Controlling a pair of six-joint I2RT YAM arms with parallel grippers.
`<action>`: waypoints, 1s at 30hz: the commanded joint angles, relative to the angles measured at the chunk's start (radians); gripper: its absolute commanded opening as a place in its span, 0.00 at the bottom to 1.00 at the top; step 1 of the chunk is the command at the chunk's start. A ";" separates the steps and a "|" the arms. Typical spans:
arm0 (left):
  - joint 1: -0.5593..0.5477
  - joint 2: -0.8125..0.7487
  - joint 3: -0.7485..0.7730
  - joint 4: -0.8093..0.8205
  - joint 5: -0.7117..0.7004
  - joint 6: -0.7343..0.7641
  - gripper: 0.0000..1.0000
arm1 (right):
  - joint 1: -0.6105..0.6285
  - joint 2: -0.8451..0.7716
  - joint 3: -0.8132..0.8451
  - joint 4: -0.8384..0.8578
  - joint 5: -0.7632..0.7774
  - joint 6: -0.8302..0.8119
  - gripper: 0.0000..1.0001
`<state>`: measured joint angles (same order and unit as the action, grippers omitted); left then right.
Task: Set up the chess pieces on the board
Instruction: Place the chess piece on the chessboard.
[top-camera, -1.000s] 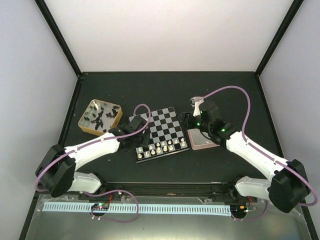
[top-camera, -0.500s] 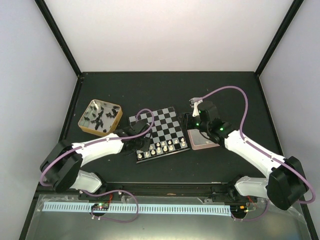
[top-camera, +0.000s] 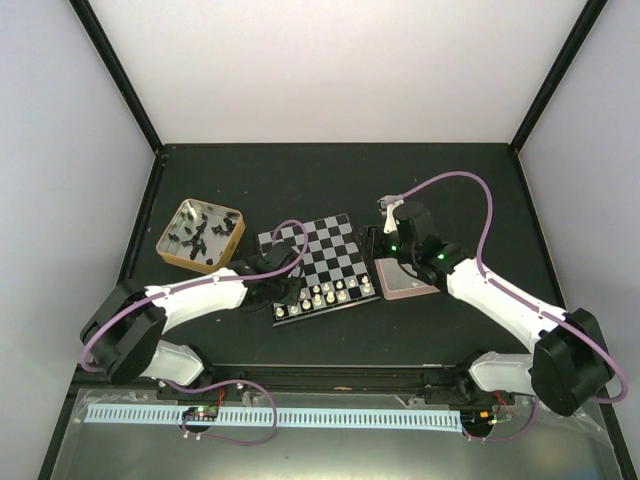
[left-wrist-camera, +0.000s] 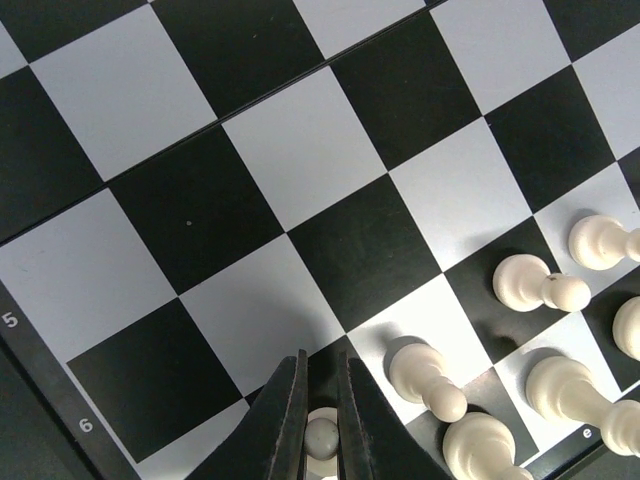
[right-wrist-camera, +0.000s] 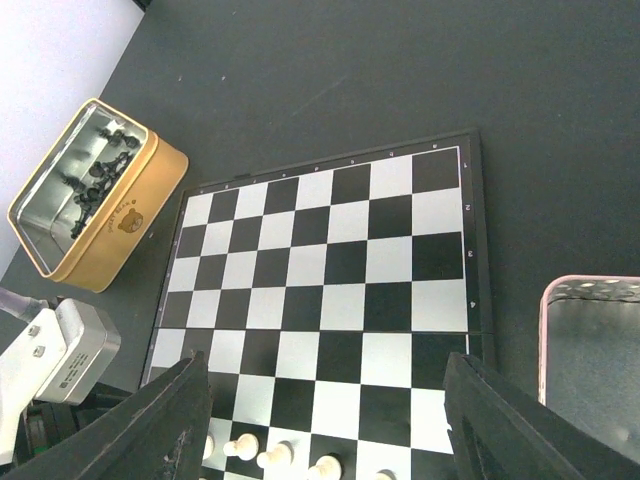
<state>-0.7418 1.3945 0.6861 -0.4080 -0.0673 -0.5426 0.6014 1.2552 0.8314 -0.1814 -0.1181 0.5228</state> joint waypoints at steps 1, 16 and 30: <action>-0.008 0.011 -0.003 0.012 0.014 -0.007 0.08 | -0.006 0.006 0.029 -0.003 -0.013 0.002 0.65; -0.008 -0.012 0.014 -0.006 -0.002 0.003 0.16 | -0.006 0.009 0.028 -0.003 -0.023 0.004 0.65; -0.008 -0.046 0.021 -0.023 0.001 0.003 0.12 | -0.006 0.013 0.026 -0.002 -0.027 0.005 0.65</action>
<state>-0.7422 1.3743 0.6857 -0.4191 -0.0631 -0.5415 0.5995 1.2583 0.8318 -0.1822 -0.1368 0.5232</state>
